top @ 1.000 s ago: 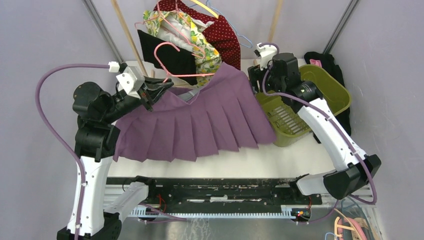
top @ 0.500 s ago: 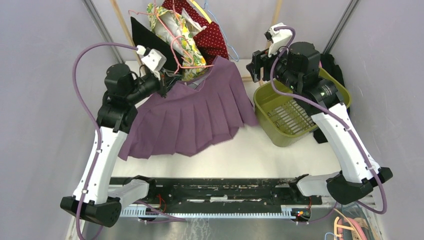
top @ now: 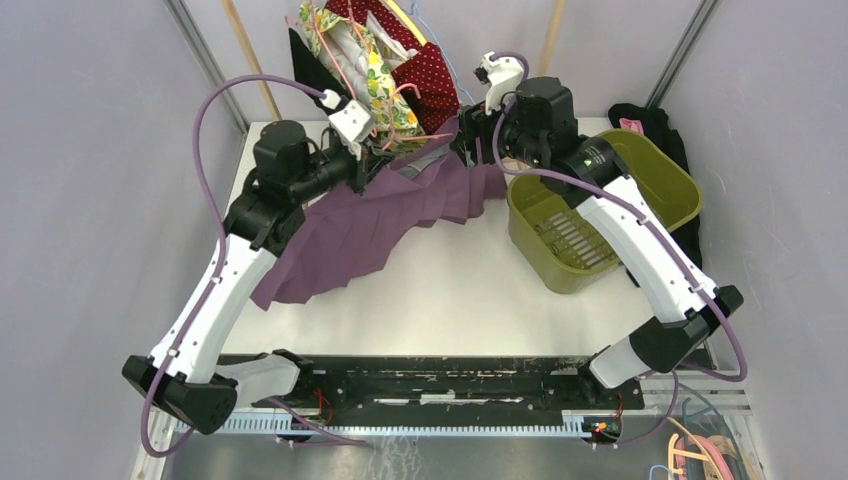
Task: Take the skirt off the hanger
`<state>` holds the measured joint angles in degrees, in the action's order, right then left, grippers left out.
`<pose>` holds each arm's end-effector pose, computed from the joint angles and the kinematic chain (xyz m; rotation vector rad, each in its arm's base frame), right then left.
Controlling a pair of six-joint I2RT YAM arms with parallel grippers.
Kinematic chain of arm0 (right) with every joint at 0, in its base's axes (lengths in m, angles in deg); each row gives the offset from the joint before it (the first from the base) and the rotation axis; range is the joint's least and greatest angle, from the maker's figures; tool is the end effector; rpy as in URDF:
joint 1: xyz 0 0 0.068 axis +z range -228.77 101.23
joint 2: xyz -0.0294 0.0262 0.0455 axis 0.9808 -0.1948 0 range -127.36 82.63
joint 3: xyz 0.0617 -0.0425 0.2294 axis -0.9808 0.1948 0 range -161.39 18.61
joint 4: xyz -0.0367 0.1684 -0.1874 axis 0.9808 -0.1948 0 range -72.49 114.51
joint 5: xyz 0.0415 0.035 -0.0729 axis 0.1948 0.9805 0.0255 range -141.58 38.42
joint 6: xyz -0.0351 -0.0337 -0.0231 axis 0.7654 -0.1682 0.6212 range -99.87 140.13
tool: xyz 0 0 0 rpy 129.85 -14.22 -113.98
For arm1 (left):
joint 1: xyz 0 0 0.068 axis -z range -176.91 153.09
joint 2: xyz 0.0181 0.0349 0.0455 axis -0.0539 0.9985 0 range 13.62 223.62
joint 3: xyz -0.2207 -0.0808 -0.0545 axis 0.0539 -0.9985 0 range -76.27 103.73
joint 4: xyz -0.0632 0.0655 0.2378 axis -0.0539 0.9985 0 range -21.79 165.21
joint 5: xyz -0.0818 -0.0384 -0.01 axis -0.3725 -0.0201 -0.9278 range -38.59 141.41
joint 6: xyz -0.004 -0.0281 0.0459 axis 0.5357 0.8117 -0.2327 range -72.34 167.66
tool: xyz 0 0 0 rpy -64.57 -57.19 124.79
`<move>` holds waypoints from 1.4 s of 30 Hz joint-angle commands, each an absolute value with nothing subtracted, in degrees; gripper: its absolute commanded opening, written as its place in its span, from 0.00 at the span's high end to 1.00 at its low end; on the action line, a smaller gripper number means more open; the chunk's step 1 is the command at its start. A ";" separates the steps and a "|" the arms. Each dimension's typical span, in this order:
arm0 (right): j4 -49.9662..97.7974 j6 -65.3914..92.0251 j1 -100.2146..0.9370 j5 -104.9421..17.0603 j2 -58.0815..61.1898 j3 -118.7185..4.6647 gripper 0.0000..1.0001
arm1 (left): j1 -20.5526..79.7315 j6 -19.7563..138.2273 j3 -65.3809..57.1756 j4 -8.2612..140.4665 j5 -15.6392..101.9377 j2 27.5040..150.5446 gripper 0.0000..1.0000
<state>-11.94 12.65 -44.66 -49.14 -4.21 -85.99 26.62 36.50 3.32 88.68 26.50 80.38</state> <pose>0.2632 0.1802 0.4390 -0.4737 1.8736 0.5306 0.2254 -0.1146 0.4231 0.8149 1.5148 -0.5300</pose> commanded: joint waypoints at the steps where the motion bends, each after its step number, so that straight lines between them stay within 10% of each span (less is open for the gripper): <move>1: -10.20 11.43 -43.09 -49.72 -3.88 -90.60 0.32 | 30.13 33.56 8.01 82.99 29.68 80.67 0.97; 42: -14.18 29.59 -35.41 -71.80 -4.58 -90.96 0.31 | 32.70 32.80 12.27 89.83 28.20 77.98 0.97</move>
<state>-19.37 29.06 -35.50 -62.24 -4.87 -89.25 32.21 34.22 8.43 95.84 29.94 79.75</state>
